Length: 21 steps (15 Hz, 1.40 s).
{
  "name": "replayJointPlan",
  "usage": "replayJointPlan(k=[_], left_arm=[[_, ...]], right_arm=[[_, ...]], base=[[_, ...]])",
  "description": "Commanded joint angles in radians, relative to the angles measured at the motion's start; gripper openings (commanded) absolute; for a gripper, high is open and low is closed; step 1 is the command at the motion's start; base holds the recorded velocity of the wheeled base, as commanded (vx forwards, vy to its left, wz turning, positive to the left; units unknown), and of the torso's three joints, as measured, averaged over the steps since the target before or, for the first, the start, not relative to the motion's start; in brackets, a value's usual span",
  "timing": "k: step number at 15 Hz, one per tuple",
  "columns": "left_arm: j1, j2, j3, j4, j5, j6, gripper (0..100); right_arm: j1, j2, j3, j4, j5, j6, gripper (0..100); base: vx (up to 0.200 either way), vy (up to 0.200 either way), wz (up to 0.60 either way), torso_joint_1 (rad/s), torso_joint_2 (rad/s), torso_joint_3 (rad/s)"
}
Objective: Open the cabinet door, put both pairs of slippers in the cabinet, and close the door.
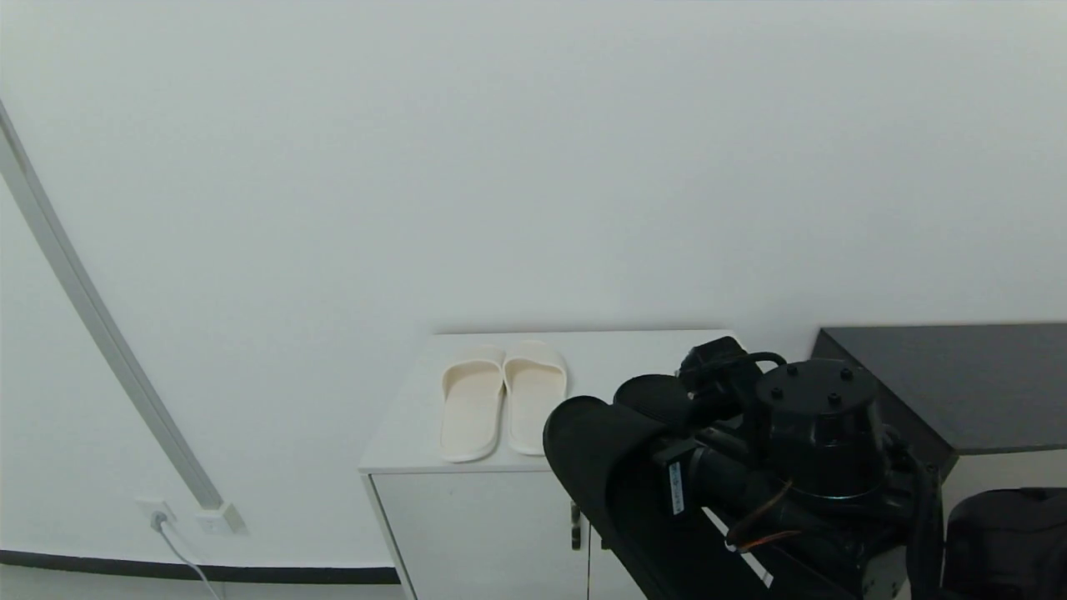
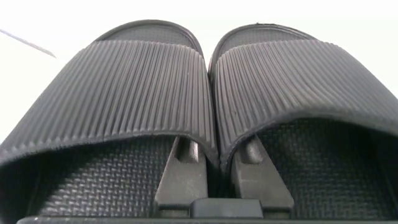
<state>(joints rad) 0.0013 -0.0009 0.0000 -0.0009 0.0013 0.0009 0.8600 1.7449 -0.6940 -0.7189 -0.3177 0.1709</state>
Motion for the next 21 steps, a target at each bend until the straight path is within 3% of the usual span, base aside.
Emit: replayJointPlan(k=[1,8,21], left_arm=[[0.0,0.001,0.0,-0.001,0.0,0.001,0],[0.0,0.001,0.0,-0.001,0.0,-0.001,0],[0.0,0.001,0.0,-0.001,0.0,-0.002,0]], right_arm=[[0.002,-0.01,0.002,-0.001,0.009,0.001,0],[-0.004,0.005,0.016,-0.004,0.011,0.004,0],[-0.01,0.018,0.03,-0.005,0.012,-0.001,0]], base=[[-0.2,0.0,0.0,0.002,0.0,-0.007],[-0.2,0.0,0.0,0.002,0.0,0.002],[0.0,0.0,0.0,0.0,0.0,0.0]])
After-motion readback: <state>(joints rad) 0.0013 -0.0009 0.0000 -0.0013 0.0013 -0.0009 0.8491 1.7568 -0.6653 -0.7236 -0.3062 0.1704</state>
